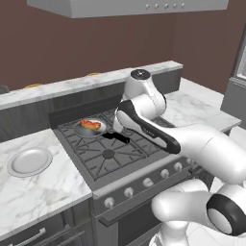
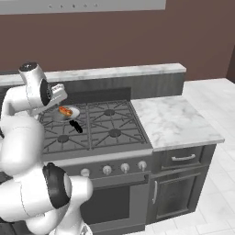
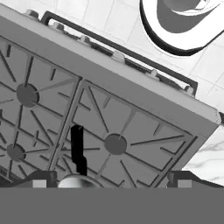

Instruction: Place the cold items (lime and tomato) from the fridge in one tupperware on the dining counter. Place the warm items (hot dog and kebab skewer) in the stove area in another tupperware.

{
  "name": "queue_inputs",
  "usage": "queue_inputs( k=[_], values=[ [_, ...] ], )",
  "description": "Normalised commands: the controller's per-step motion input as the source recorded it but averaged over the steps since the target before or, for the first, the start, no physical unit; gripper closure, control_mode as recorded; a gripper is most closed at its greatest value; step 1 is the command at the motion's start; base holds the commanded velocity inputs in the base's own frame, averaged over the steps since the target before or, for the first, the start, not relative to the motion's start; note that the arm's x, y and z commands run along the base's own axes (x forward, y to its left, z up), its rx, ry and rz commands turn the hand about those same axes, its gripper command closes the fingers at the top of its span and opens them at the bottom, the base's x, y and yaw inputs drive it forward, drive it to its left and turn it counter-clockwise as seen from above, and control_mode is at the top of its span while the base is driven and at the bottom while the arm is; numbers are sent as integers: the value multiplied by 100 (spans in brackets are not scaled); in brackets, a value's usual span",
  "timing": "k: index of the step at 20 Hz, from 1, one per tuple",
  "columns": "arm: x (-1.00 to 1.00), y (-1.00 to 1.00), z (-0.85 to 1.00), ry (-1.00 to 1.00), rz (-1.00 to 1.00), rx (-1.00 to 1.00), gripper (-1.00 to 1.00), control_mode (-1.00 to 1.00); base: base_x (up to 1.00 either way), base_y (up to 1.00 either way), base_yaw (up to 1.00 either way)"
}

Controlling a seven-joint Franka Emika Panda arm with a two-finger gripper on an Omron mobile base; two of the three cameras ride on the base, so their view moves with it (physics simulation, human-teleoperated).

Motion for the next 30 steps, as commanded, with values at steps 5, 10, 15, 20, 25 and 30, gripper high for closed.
queue_inputs(
  k=[5,10,15,20,25,30],
  values=[
    [30,24,-13,0,10,0,-100,-100,0,0,0],
    [42,19,-19,1,5,0,-100,-100,0,0,0],
    [37,28,-28,5,2,0,-100,-100,0,0,0],
    [40,26,-34,9,0,0,-100,-100,0,0,0],
    [56,22,-37,13,0,-2,-100,-100,0,0,0],
    [61,24,-24,13,0,-3,-100,-100,0,0,0]
  ],
)
